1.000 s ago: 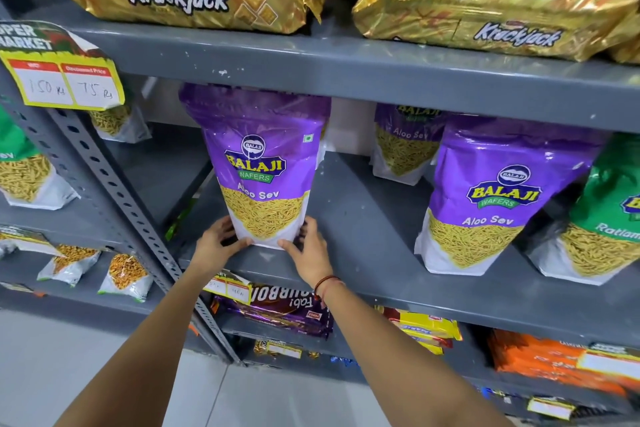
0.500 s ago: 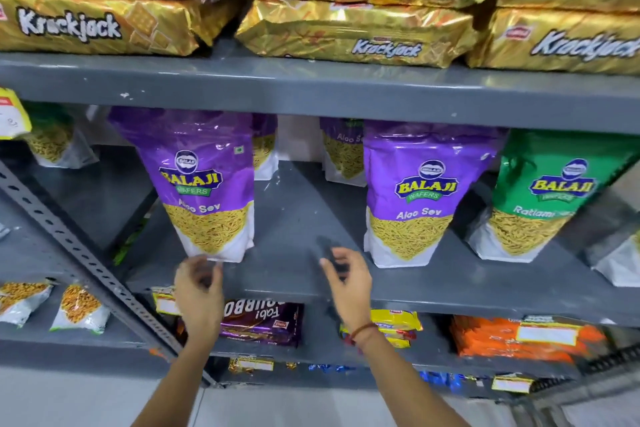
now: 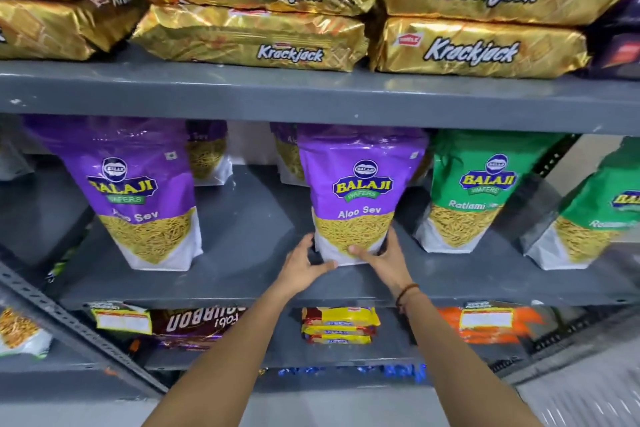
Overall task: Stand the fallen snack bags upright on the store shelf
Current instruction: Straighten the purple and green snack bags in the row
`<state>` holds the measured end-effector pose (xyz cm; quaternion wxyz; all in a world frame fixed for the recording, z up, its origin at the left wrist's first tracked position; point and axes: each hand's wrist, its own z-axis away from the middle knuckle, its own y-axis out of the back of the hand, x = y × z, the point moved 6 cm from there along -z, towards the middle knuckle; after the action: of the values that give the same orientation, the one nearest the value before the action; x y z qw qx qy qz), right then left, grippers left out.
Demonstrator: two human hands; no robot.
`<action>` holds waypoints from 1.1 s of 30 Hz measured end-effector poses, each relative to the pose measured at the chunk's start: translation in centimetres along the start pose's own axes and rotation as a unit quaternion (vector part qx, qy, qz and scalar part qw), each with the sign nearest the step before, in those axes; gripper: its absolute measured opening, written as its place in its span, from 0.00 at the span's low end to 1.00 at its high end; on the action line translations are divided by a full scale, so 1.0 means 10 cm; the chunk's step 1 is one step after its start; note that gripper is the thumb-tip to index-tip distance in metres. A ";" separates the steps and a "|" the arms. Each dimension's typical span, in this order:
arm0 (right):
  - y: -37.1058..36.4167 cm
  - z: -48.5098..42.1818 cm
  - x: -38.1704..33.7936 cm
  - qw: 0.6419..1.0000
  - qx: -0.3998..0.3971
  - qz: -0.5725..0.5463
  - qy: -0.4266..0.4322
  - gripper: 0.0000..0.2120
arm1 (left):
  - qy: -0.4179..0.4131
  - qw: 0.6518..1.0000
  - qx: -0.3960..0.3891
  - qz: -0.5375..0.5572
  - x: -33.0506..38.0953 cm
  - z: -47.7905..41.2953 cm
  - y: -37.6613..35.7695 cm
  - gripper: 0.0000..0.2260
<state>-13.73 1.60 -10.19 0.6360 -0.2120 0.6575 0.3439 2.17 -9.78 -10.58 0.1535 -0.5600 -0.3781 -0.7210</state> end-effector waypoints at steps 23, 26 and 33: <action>-0.63 0.26 -0.08 0.996 -0.057 0.050 0.036 0.29 | 0.028 0.999 0.000 -0.031 -0.32 0.19 0.66 0.25; -0.66 0.27 -0.09 0.995 -0.059 0.073 0.042 0.31 | 0.031 0.999 -0.005 -0.040 -0.32 0.18 0.66 0.26; -0.69 0.28 -0.08 0.993 -0.059 0.096 0.042 0.34 | 0.023 0.998 0.001 -0.056 -0.33 0.24 0.67 0.25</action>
<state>-6.81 -1.15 -10.52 0.5585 -0.1988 0.6794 0.4324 9.28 -13.20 -10.93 0.1216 -0.5212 -0.4062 -0.7406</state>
